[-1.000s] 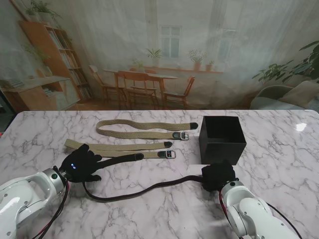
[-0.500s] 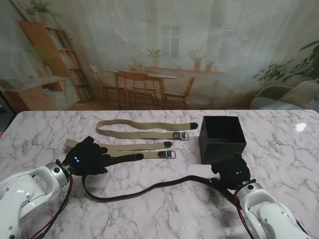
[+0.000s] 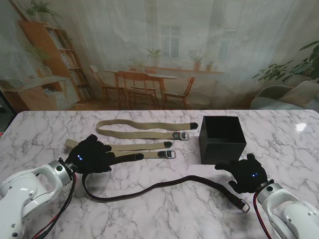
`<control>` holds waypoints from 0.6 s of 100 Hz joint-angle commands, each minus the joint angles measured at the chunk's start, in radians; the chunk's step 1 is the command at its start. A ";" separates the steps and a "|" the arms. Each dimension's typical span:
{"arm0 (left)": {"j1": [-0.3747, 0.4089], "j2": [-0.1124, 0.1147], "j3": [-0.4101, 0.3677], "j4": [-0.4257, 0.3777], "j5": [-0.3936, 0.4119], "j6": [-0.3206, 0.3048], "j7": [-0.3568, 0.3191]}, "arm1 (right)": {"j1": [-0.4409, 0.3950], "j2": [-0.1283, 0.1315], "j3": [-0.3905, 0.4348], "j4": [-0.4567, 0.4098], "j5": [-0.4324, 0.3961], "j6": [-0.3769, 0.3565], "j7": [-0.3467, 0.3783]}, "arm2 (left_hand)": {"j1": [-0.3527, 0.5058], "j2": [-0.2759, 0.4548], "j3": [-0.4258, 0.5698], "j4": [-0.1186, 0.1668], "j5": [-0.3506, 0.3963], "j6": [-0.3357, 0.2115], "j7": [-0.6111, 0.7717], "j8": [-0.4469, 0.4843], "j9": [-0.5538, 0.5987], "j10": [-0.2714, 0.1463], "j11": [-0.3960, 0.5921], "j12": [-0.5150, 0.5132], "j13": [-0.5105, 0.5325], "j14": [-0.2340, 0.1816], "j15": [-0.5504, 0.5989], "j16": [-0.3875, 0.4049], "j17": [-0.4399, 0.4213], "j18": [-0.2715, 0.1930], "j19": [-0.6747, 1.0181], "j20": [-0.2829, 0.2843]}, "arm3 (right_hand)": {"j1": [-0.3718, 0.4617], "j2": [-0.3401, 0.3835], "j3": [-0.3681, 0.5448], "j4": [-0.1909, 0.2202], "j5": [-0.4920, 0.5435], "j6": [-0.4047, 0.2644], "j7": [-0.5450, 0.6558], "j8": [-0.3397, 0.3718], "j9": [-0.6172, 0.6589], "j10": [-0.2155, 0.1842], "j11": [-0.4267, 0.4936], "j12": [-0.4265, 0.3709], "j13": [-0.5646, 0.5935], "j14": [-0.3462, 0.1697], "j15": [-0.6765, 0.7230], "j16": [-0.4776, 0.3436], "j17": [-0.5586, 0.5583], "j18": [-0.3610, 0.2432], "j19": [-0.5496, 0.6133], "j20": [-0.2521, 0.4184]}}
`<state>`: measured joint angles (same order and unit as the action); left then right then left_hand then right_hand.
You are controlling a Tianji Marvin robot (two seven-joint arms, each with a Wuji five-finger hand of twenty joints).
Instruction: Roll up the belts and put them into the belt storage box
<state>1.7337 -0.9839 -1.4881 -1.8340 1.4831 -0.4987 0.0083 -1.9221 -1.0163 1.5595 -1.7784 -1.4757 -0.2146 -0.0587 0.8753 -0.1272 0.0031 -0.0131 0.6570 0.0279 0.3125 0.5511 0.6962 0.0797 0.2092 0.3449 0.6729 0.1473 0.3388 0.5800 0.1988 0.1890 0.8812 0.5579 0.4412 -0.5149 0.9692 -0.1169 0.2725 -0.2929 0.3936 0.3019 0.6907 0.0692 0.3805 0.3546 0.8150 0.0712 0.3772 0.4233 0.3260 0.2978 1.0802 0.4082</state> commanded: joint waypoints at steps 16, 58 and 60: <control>-0.003 -0.003 0.006 0.005 -0.002 0.002 -0.022 | -0.014 0.020 0.031 0.063 -0.041 -0.050 -0.048 | 0.031 0.030 -0.013 0.001 0.017 -0.013 -0.003 0.018 0.018 0.019 -0.018 0.002 -0.005 0.021 -0.030 -0.012 -0.013 0.040 -0.029 0.018 | 0.130 -0.093 0.220 0.030 -0.081 -0.122 0.034 -0.110 -0.106 0.005 -0.001 -0.059 -0.031 -0.027 -0.049 -0.035 -0.013 -0.016 -0.026 0.005; -0.015 -0.004 0.021 0.017 -0.023 0.009 -0.040 | -0.028 0.032 0.026 0.093 -0.056 -0.119 -0.040 | 0.037 0.032 -0.014 0.001 0.015 -0.013 -0.006 0.023 0.018 0.017 -0.017 0.002 -0.004 0.021 -0.029 -0.012 -0.013 0.042 -0.028 0.020 | -0.009 -0.173 0.121 -0.024 -0.088 -0.147 0.051 -0.155 -0.150 0.004 -0.010 -0.101 -0.056 -0.028 -0.069 -0.051 -0.029 -0.017 -0.047 -0.005; -0.016 -0.004 0.022 0.018 -0.022 0.009 -0.041 | -0.027 0.033 0.024 0.094 -0.057 -0.122 -0.040 | 0.037 0.032 -0.013 0.001 0.015 -0.013 -0.006 0.023 0.017 0.017 -0.017 0.002 -0.004 0.020 -0.029 -0.012 -0.013 0.042 -0.028 0.020 | -0.014 -0.174 0.116 -0.026 -0.093 -0.141 0.050 -0.157 -0.150 0.004 -0.010 -0.102 -0.055 -0.028 -0.069 -0.051 -0.029 -0.018 -0.047 -0.005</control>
<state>1.7230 -0.9853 -1.4737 -1.8238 1.4621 -0.4949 -0.0095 -1.9392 -0.9911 1.5915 -1.6894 -1.5095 -0.3277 -0.1048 0.8884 -0.1272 0.0033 -0.0131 0.6570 0.0273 0.3130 0.5617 0.6964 0.0797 0.2092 0.3449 0.6729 0.1477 0.3384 0.5800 0.1988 0.1894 0.8810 0.5579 0.4606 -0.6439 1.0961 -0.1209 0.2142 -0.4001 0.4359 0.1743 0.5682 0.0700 0.3829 0.2659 0.7784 0.0434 0.3515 0.3821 0.3116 0.2829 1.0462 0.4082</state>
